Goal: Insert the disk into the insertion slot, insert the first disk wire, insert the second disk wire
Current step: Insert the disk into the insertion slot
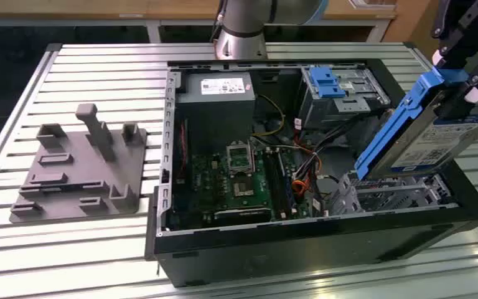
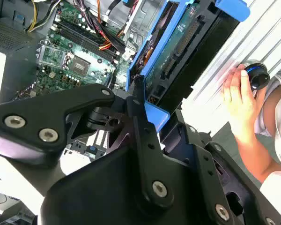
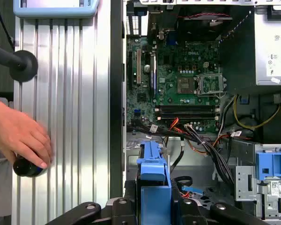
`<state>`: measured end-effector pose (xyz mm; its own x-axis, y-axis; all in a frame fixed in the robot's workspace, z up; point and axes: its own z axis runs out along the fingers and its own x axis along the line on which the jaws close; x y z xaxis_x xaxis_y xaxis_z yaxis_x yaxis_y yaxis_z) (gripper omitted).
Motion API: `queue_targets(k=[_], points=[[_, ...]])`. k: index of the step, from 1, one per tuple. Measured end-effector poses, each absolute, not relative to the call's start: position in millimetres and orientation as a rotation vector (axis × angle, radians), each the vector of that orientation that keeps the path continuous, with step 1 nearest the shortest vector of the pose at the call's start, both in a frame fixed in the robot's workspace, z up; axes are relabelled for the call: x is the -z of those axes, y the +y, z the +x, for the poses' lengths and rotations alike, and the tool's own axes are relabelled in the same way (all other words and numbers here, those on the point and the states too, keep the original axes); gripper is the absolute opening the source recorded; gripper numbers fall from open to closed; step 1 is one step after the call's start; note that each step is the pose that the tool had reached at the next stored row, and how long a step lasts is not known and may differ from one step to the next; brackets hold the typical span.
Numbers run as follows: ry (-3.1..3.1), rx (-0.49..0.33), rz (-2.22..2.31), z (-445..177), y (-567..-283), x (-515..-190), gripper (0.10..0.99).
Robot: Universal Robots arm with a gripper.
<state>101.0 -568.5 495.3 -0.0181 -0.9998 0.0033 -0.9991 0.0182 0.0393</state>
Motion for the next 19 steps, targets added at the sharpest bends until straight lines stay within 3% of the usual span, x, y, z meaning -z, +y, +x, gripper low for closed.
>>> queue_targets(k=[19], points=[[-2.222, 0.063, 2.197, 101.1, -568.5, -495.3, 0.365]])
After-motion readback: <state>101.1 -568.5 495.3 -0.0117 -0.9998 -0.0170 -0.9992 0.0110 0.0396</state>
